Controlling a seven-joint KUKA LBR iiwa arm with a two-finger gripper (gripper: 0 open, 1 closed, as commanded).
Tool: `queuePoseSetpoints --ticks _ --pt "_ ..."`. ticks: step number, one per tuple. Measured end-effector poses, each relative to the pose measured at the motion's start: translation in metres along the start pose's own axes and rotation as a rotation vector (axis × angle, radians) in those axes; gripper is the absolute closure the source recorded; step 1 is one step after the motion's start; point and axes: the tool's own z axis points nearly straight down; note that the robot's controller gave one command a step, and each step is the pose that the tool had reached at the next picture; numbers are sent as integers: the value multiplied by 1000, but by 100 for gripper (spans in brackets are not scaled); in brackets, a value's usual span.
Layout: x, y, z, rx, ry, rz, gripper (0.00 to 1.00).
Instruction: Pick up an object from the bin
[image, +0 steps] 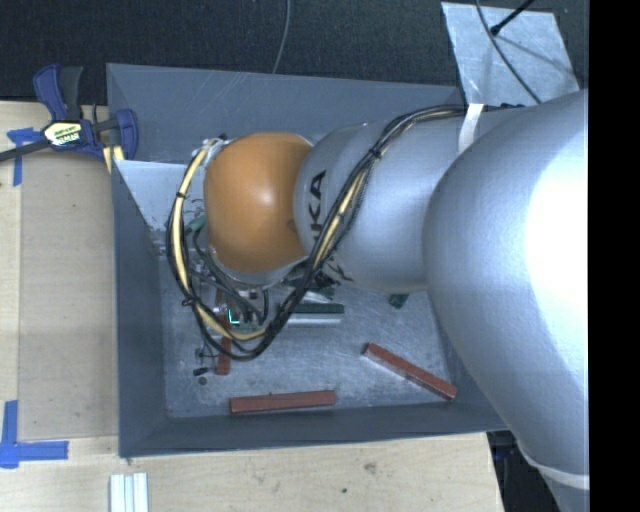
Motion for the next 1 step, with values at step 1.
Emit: queuePoseSetpoints --ticks 1 --pt "-2 -1 -4 -2 -7 3 0"
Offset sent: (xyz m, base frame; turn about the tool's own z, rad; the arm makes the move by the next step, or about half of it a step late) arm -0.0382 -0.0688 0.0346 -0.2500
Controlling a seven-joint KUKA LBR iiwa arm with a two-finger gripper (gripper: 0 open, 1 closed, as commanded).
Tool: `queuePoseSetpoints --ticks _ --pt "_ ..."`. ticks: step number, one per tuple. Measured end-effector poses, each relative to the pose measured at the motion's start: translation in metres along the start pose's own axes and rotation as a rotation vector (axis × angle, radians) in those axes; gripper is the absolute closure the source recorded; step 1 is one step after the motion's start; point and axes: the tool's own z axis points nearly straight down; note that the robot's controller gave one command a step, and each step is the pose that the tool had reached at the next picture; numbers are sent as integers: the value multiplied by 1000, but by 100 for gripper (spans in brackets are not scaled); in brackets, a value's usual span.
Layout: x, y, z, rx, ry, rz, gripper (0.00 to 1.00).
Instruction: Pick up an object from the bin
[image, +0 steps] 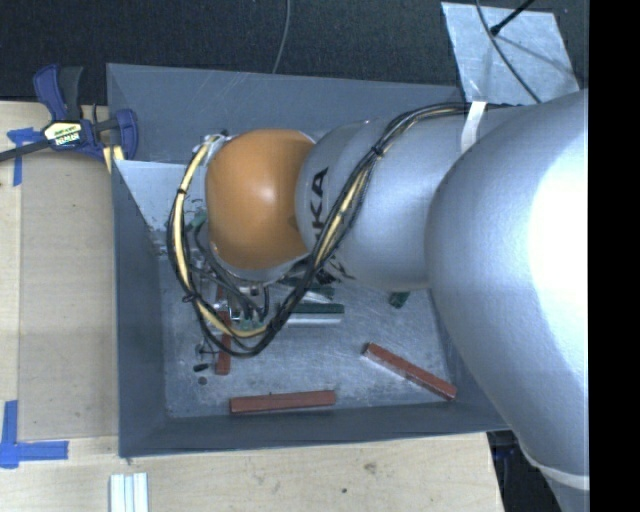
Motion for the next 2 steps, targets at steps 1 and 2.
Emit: queuePoseSetpoints --ticks 1,2 --pt "21 -29 -13 0 2 -130 0" --pt "7 -65 26 0 -10 -457 0"
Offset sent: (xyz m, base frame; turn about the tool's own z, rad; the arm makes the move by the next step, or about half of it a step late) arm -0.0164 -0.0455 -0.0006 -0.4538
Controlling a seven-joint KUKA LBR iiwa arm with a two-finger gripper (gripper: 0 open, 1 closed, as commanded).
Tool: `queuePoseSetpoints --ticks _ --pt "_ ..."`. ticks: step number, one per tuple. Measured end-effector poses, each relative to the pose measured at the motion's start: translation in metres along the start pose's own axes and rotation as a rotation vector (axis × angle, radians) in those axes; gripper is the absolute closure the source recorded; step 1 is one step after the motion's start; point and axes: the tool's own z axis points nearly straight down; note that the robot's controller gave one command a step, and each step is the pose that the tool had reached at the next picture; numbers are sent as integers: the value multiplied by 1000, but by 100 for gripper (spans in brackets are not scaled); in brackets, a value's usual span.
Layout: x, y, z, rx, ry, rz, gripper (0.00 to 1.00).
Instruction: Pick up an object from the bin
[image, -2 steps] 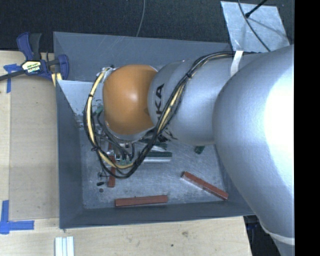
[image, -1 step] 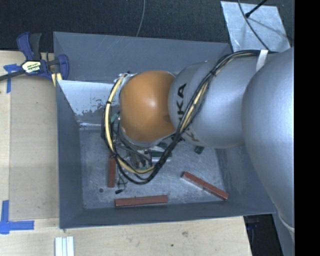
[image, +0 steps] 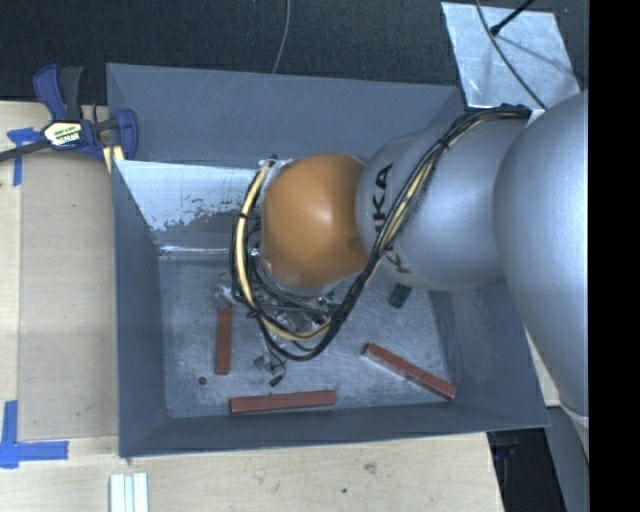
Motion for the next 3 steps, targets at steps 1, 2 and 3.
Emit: queuePoseSetpoints --ticks 1,2,3 --pt "-7 -12 42 -3 6 -68 0" --pt "-23 -1 41 -1 9 -21 0" --pt "-25 35 40 -5 7 -349 100"
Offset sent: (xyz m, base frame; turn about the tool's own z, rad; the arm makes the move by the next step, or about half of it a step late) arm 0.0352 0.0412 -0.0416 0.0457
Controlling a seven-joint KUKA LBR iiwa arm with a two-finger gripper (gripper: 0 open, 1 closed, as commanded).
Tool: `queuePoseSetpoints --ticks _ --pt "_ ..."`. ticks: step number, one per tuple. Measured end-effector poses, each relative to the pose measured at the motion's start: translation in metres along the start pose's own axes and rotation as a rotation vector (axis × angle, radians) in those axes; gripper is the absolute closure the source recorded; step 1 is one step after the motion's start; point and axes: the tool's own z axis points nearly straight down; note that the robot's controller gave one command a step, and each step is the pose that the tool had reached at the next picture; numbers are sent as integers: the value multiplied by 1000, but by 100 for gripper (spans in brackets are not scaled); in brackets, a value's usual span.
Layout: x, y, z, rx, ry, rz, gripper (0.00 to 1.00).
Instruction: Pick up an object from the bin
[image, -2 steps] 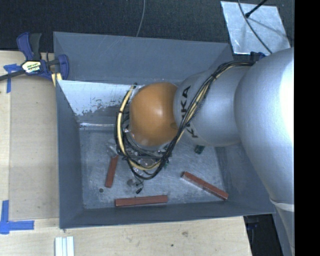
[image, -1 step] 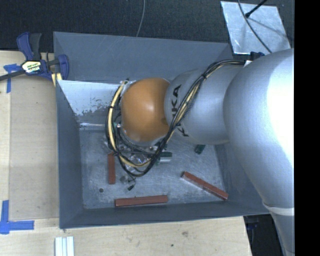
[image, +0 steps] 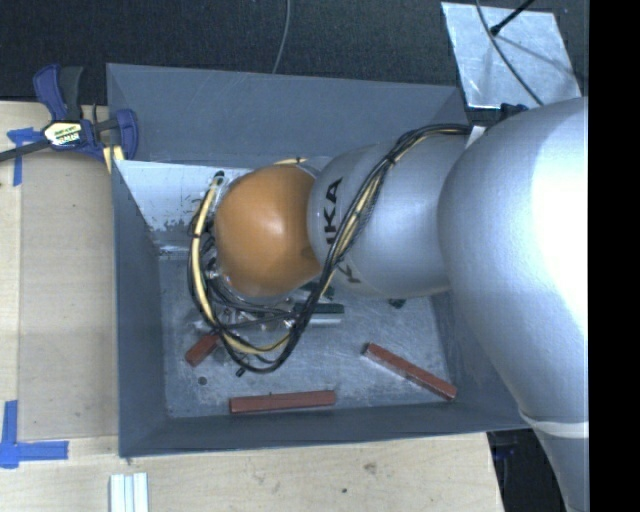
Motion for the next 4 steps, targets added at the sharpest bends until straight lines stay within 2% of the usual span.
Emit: queuePoseSetpoints --ticks 1,2,3,4 --pt "1 0 1 -1 4 1 0" --pt "0 0 0 -1 2 1 100" --pt "0 0 0 -1 2 1 100" --pt "-29 -25 -180 5 -7 14 100"
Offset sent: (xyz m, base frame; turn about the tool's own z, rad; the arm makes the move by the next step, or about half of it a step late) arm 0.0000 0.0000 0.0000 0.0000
